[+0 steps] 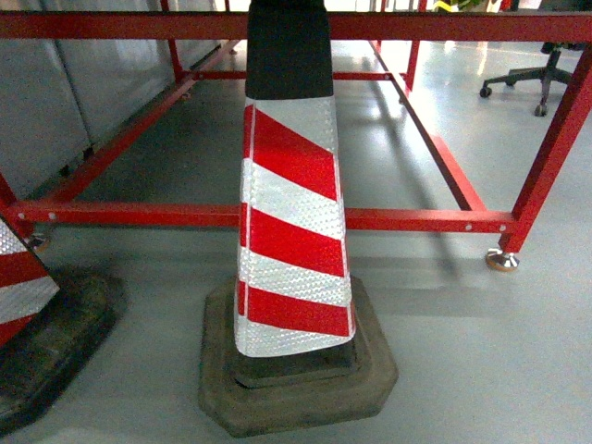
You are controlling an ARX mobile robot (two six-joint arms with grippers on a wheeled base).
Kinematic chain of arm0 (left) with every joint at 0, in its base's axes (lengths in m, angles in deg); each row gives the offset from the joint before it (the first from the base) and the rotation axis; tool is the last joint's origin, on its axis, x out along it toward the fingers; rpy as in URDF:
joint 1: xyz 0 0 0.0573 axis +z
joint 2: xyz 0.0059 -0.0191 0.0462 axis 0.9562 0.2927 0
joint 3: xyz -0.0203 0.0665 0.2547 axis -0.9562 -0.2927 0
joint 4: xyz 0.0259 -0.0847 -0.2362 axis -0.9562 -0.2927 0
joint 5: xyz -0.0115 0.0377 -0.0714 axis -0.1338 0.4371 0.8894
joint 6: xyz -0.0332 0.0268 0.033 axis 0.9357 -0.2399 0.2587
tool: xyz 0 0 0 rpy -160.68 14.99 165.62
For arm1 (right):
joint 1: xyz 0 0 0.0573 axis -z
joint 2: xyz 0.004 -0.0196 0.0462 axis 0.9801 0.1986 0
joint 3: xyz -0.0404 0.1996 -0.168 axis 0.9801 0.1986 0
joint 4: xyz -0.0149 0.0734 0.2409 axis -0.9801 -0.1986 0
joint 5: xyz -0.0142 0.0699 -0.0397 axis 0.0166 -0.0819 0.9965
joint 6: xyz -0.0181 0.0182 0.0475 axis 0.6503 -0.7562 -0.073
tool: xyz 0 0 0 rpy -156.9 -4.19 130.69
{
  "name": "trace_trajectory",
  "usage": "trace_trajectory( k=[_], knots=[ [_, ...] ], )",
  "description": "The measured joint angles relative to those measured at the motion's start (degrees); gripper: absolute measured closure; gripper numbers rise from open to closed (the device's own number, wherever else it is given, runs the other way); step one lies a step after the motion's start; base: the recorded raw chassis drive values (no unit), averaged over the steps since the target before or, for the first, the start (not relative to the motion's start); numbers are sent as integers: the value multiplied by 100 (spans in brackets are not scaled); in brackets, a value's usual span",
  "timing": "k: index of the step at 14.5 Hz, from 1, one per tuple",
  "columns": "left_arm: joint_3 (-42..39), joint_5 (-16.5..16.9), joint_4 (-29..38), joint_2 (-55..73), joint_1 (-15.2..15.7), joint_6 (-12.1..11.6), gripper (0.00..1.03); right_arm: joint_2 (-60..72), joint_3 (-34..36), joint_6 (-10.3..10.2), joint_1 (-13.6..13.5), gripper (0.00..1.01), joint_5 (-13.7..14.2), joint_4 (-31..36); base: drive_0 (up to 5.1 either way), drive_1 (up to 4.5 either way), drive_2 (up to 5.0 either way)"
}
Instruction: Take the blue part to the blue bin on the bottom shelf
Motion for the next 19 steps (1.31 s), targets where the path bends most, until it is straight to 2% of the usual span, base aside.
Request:
trace_trajectory(
  k=[19],
  knots=[
    [0,0,0,0,0,0,5,0,0,0,0,3,0,0,0,0,0]
  ],
)
